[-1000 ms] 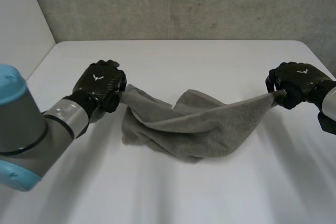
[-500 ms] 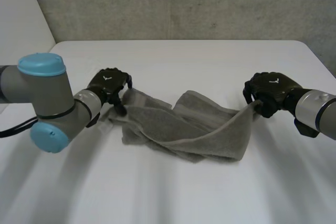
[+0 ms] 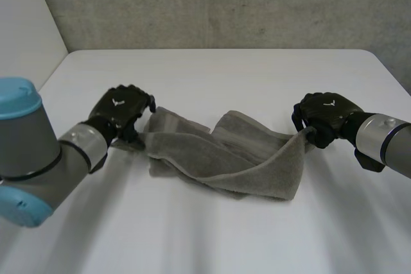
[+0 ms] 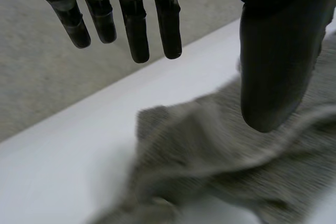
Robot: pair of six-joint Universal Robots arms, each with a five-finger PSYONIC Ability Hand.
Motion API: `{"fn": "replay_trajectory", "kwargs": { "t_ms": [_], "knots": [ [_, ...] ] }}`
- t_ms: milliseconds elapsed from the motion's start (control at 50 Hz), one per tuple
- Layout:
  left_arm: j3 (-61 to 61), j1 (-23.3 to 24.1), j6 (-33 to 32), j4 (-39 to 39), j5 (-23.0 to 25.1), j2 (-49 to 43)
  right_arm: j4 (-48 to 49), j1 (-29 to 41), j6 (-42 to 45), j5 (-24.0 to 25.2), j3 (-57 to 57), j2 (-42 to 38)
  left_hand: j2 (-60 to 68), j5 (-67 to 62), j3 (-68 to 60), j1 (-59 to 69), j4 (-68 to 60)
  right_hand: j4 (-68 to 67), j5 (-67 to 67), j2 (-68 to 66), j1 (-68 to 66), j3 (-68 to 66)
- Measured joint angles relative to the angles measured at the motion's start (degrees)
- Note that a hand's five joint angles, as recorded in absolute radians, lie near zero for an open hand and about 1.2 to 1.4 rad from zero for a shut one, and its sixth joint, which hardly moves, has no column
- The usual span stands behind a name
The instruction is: Fold the towel.
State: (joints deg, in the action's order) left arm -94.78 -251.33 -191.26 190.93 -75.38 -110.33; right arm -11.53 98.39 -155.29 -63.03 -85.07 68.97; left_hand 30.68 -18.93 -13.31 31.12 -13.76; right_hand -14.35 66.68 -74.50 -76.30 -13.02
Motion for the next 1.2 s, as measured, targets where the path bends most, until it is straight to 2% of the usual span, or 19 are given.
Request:
{"fn": "replay_trajectory", "kwargs": {
  "t_ms": [100,220,340,540,740,860,1040,1200],
  "knots": [
    [-3.77,-0.53,-1.34,0.01,2.82,0.84,0.02,0.03,-0.01,0.01,-0.07,-0.19,0.00,0.00,0.00,0.00,0.00,0.00,0.00,0.00,0.00,0.00],
    [-5.96,-1.53,-6.36,0.78,3.29,0.16,0.02,0.05,0.04,0.01,-0.09,-0.39,0.00,0.11,0.00,0.00,0.00,0.00,0.00,0.00,0.00,0.00],
    [-8.00,-2.48,-11.15,5.43,3.05,-1.39,0.07,0.06,0.12,0.02,-0.10,-0.72,0.00,0.19,0.00,-0.07,0.00,0.00,0.00,0.00,0.00,0.00],
    [-6.49,-2.63,-12.31,11.61,2.88,-6.18,0.19,0.13,0.24,0.02,-0.10,-1.72,0.00,0.14,0.00,-0.07,0.00,0.00,0.00,0.00,0.00,0.00],
    [-0.98,-2.36,-12.65,11.86,3.01,-11.00,0.59,0.13,0.25,0.02,-0.09,-2.17,0.11,-1.14,0.00,0.00,0.00,0.00,0.00,0.00,0.00,0.00],
    [1.43,-2.35,-13.97,11.60,3.04,-13.55,0.71,0.02,0.03,-0.08,0.00,-2.18,4.60,-6.67,0.00,4.17,0.00,0.00,0.00,0.00,0.00,0.00],
    [-0.08,-2.72,-14.07,11.93,3.00,-9.34,0.76,-0.47,-0.46,-1.24,0.45,-1.55,5.98,-7.87,0.00,5.57,0.00,0.00,0.00,0.00,0.00,0.00],
    [-3.82,-3.21,-13.69,15.70,3.14,-4.15,0.72,-0.56,-0.56,-2.39,0.29,-0.58,5.98,-7.94,0.00,5.57,0.00,0.00,0.00,0.00,0.00,0.00]
  ]
}}
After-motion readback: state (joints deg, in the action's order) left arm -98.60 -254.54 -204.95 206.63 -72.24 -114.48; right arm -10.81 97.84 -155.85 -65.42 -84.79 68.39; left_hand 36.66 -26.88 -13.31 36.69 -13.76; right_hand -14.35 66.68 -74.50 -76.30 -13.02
